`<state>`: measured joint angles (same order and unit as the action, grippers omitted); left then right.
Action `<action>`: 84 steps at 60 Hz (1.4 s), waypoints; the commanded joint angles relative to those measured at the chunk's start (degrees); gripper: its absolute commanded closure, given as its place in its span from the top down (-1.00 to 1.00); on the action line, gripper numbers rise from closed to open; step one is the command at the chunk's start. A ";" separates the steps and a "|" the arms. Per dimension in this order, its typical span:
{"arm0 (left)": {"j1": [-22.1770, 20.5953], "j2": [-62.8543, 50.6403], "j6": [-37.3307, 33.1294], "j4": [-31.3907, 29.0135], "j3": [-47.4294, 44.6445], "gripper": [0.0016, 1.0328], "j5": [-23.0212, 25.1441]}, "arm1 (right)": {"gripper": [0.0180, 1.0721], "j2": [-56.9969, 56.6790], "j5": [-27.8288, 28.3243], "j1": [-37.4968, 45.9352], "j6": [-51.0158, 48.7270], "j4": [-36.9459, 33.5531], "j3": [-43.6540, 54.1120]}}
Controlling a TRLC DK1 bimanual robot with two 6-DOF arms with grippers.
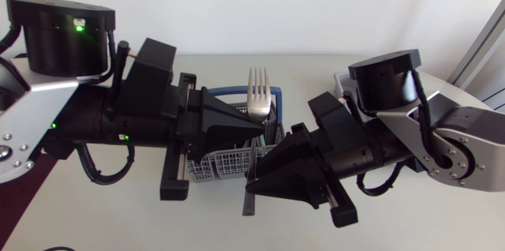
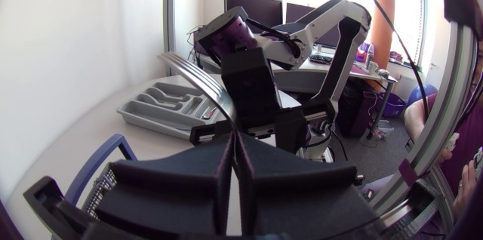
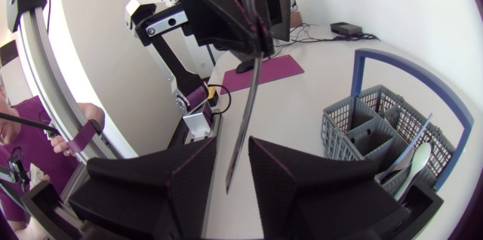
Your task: Sort the cutlery from the basket into the organizer compartments.
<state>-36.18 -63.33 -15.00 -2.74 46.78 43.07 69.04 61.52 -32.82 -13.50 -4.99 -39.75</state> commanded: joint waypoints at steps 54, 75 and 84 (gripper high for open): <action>0.50 -1.27 -1.17 -11.50 4.98 0.90 -9.06 | -0.89 -4.44 -11.59 6.80 2.16 -3.79 -0.33; 1.20 -1.53 -1.96 -15.01 5.51 0.90 -24.70 | -0.89 -1.01 -33.04 20.25 1.63 -4.76 -5.17; 1.20 -0.92 -1.96 -16.33 5.51 0.90 -27.78 | -0.89 2.51 -42.00 26.75 0.58 -4.67 -9.38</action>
<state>-35.31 -64.18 -16.36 -18.26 50.54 16.36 69.45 23.09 -8.67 -12.05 -9.30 -46.02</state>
